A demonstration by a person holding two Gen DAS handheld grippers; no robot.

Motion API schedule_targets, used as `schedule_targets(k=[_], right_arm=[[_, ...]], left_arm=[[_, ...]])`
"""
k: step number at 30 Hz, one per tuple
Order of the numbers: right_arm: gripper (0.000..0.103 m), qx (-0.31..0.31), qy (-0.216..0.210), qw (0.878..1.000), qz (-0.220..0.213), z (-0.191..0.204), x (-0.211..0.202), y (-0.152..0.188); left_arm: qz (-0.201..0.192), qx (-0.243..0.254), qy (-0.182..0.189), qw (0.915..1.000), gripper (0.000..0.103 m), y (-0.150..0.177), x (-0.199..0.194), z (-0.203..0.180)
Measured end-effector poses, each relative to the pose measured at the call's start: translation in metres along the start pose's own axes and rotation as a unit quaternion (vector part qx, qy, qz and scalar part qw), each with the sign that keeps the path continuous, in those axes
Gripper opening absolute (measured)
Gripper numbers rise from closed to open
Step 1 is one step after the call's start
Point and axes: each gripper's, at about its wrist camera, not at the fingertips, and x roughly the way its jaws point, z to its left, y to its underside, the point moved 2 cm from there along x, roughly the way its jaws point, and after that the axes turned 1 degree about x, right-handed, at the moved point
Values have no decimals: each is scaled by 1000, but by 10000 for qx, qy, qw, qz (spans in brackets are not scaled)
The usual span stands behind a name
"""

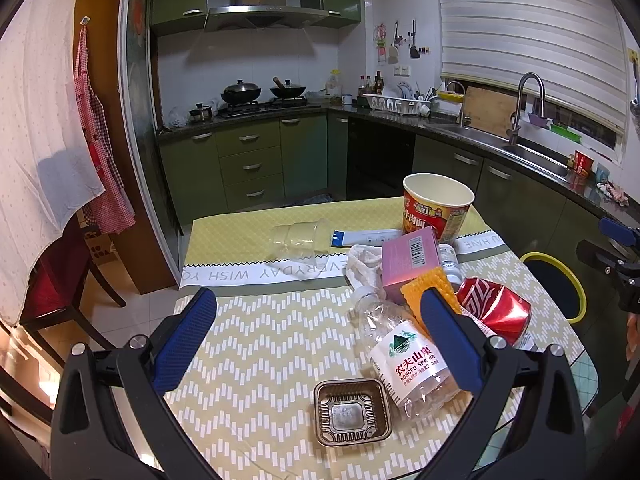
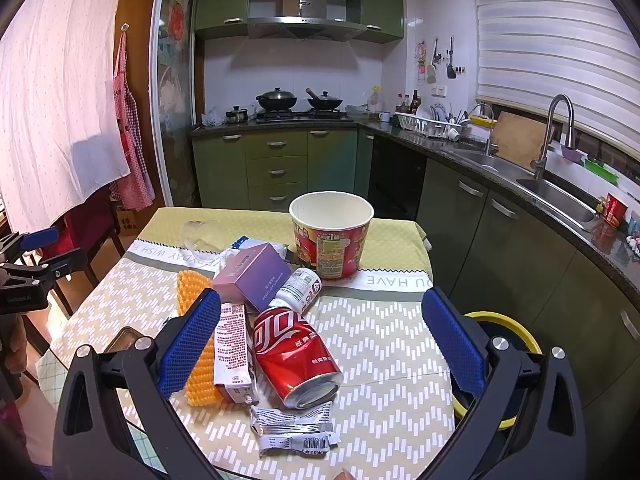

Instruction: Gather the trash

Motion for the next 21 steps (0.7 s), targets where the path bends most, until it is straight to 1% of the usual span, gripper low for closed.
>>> schedule_targets(k=[4,7,15,17,21], right_arm=[[99,4,-18,10000,-6,0,0,-1],[99,3,-20,10000,-6,0,0,-2],[99,30,-41,10000,31,0,2,0],[99,25,-38,10000,32,0,3,0],[99,36,-38,10000,34,0,3,0]], left_arm=[[5,7,10,10000,97,5,2,-1],[14,-2,5,10000,97,-3,-1,0],[8,-8,14,10000,97,4,4,-1],[20,8,17,10000,97,-2,1,-2],[27,13,24,10000,97,-3,1,-2]])
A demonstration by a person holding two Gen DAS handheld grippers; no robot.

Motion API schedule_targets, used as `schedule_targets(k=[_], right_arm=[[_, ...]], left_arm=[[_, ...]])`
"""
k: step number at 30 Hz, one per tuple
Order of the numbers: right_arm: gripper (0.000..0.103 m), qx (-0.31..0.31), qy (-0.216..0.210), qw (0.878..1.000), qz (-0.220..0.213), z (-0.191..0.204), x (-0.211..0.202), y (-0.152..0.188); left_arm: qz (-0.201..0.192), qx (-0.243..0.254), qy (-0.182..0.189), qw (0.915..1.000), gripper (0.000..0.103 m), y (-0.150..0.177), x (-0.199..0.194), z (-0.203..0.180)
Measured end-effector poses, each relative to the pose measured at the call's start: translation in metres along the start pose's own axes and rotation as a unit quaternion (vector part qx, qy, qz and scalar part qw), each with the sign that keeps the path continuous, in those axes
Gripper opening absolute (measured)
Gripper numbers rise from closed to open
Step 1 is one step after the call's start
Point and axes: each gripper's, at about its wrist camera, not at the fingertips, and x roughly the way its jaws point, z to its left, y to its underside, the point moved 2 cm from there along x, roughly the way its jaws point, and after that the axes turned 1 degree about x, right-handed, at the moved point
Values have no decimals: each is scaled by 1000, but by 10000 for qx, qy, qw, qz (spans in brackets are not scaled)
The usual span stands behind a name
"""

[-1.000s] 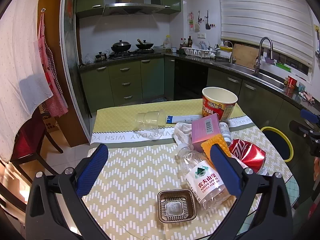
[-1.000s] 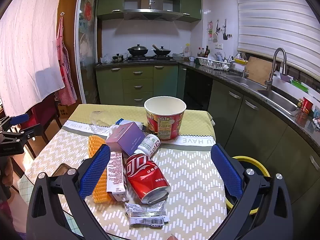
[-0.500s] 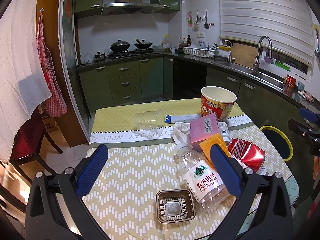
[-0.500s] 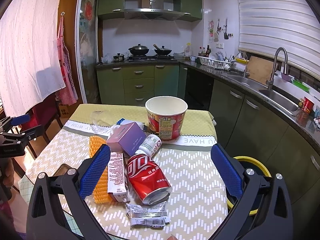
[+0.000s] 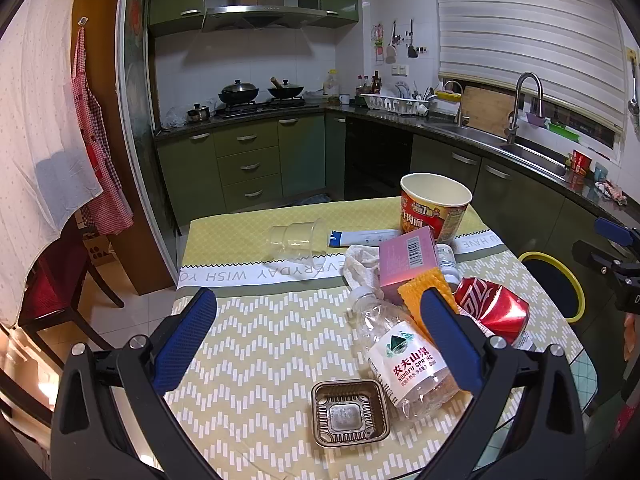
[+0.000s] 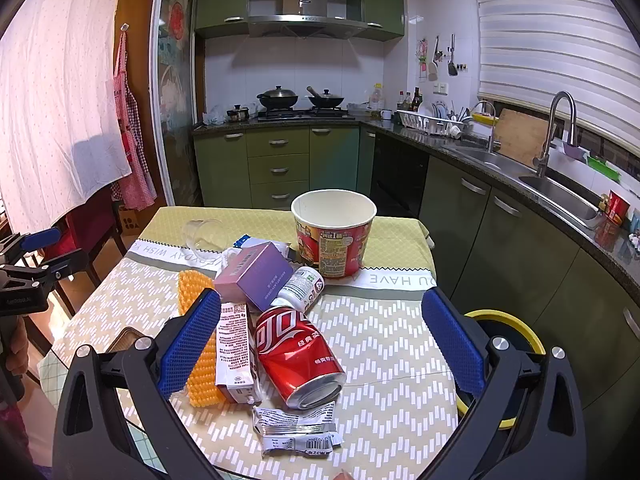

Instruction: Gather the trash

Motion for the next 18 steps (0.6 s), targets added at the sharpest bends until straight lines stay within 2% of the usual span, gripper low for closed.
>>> schedule_targets(k=[18], right_arm=[[99,5,11,10000,26,-2,4,3]], left_arm=[[8,16,5,10000,97,1,1,-3]])
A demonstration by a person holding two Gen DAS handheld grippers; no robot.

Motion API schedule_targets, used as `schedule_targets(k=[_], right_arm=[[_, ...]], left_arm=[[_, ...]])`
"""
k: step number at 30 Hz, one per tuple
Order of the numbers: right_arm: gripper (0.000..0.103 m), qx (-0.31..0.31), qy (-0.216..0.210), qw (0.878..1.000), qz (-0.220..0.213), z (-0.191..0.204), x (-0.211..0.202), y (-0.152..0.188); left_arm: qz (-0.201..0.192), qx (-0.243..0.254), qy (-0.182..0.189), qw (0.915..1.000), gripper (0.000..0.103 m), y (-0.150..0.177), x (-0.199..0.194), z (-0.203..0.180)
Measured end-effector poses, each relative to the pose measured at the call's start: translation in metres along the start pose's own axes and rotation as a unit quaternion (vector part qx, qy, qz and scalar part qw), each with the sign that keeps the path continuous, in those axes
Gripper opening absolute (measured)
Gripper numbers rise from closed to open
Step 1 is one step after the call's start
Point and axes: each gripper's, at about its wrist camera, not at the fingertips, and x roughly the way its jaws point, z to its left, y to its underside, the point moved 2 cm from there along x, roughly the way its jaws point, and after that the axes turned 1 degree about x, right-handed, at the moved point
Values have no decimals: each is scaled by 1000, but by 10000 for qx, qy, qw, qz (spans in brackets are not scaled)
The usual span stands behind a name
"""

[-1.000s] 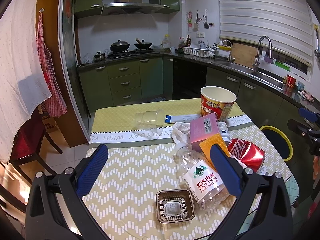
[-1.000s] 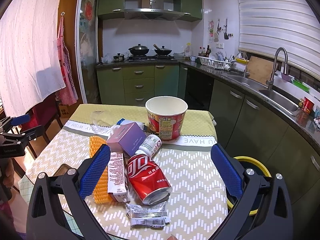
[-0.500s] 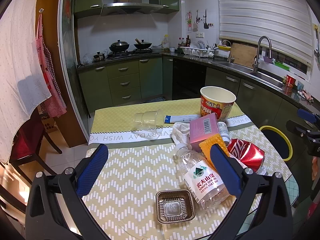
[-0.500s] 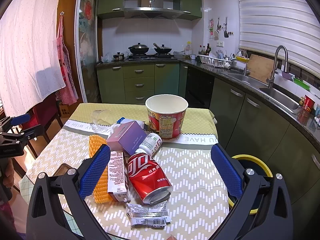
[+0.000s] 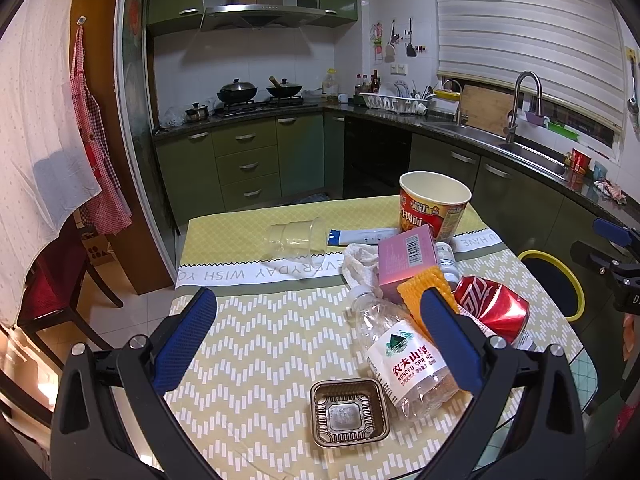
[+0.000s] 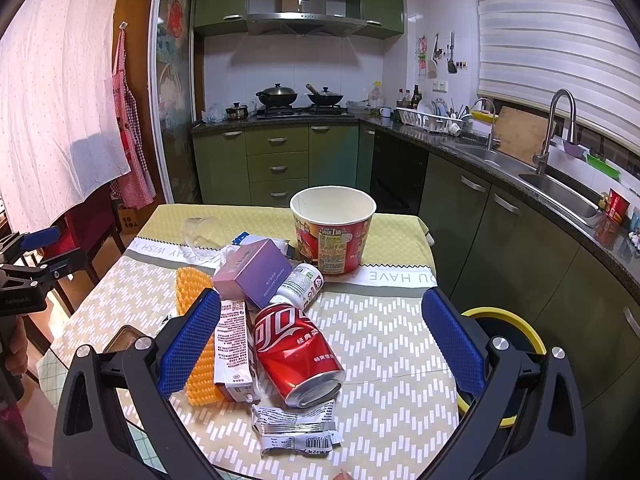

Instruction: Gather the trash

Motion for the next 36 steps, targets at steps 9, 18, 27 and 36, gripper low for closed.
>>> schedule_targets(k=[9,18,27,36], right_arm=[[99,-2,-1,10000,1,0,0,1],[99,-5,0,10000,7,0,1,1],[99,-7,7,10000,16,0,1,1],[99,-53,-212,9992,329,-9,22,-12]], left_arm=[[4,2,14,10000,97,0,1,-1],[10,6,15,10000,97,0,1,0],[8,7,21,10000,97,0,1,-1],[132,-16,148,9998,97,-2,19,0]])
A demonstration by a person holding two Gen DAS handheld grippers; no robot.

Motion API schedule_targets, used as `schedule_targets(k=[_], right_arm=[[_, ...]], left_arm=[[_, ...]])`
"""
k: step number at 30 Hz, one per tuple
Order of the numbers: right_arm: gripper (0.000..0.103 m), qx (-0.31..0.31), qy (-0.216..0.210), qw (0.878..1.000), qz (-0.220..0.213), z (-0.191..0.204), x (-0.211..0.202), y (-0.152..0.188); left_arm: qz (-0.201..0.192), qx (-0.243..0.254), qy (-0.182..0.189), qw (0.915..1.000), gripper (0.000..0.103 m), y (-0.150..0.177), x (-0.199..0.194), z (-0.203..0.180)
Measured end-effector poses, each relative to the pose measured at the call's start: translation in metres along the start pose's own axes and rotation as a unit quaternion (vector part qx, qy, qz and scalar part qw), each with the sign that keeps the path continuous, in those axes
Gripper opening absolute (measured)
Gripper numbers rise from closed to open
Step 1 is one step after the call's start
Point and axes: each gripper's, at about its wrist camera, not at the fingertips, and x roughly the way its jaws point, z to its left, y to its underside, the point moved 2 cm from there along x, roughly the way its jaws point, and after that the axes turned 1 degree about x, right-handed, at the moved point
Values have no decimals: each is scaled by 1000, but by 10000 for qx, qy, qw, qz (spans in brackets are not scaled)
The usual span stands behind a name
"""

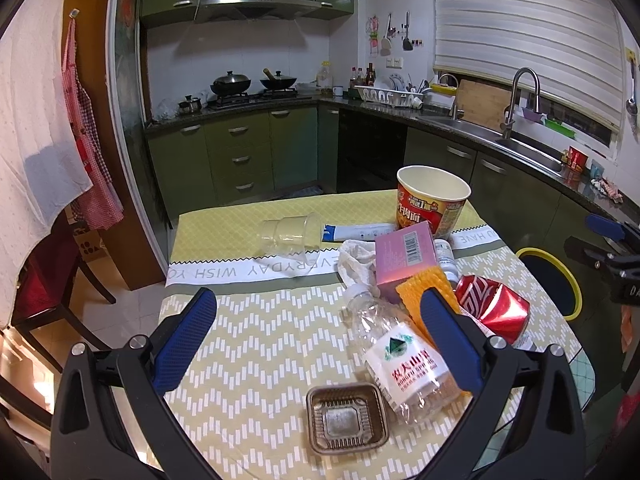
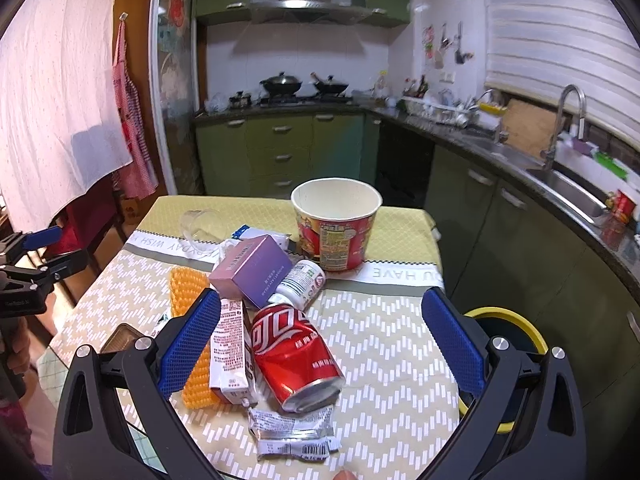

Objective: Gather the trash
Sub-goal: 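Grasp the white paper noodle bucket with the right tool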

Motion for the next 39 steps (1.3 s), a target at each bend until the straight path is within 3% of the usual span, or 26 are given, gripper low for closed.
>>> schedule_targets(k=[4,8,14,17,20,21,24,27,33,39], right_arm=[[99,99,-342,9982,476,-22,31,-34],[98,349,-211,9928,1124,-59,89,-84],[70,745,-139,9694,2336,-97,192,-120],[57,832,-15,9548,2854,-106,238,-118],[36,800,130,9433,3218,-107,273,-110],[31,776,167,9412,3283,-105,282,-108],[27,718,239,9347,3473,-104,300,-103],[7,737,313,9305,3575,-104,309,-100],[5,912,212,9276,3617,-112,308,-101],[5,1154,64,9399,3214,-132,247,-122]], left_arm=[[105,29,-3,9999,97,-15,23,8],[205,-23,2,9998,97,-29,48,17],[346,-52,120,9993,97,-37,79,21],[469,-18,128,9988,97,-37,93,24],[537,-24,128,9985,97,-36,101,30],[553,-21,121,9984,97,-35,103,32],[594,-11,118,9982,97,-34,107,36],[617,5,145,9980,97,-34,108,37],[625,16,192,9979,97,-33,102,34],[514,72,178,9985,97,-35,86,29]])
